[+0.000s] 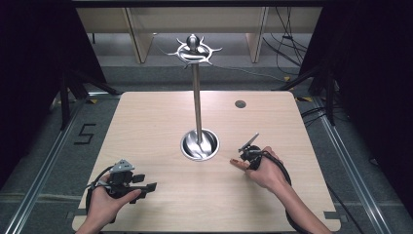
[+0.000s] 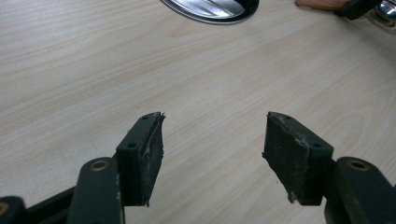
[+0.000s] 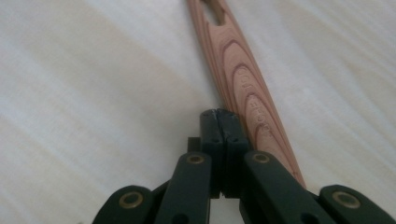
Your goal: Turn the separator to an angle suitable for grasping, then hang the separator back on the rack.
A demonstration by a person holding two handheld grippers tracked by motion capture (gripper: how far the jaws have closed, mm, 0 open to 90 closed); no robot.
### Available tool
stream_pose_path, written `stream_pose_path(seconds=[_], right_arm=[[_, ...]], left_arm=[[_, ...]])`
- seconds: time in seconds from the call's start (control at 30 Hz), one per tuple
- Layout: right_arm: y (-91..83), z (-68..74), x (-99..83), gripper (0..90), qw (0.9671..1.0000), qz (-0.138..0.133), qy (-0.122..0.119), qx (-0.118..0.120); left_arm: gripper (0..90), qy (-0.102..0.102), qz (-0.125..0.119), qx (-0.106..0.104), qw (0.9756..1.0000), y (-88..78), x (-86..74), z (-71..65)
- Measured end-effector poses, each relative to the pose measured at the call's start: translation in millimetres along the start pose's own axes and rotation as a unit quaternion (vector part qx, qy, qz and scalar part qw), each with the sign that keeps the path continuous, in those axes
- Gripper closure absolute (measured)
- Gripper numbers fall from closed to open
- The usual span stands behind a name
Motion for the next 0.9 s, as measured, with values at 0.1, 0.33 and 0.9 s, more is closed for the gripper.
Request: stream_pose_path(seconds=[0.1, 0.33, 0.9], right_arm=[[2.3, -8.6, 5.7, 90.0, 0.9999, 0.000, 0.010, -0.011], [3.4, -17.4, 8.7, 90.0, 0.9993, -0.001, 0.037, -0.005], [-24.5, -37.3, 10.6, 69.4, 0.9988, -0.047, -0.009, -0.015]], left_arm=[[37.0, -0.005, 0.000, 0.002, 1.0000, 0.7, 0.2, -0.4], [36.9, -0.003, 0.003, -0.006, 1.0000, 2.6, 0.7, -0.7], [36.9, -0.003, 0.002, -0.007, 1.0000, 2.7, 1.2, -0.7]])
Point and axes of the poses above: each handheld gripper's, and its own axes: y roughly forward along the jaws, x roughly out of its top, z roughly to its left, the point moved 4 cm from there along y, roughly forward along the jaws, and after that the axes turned 10 degrees about y, right-handed, at the moved point
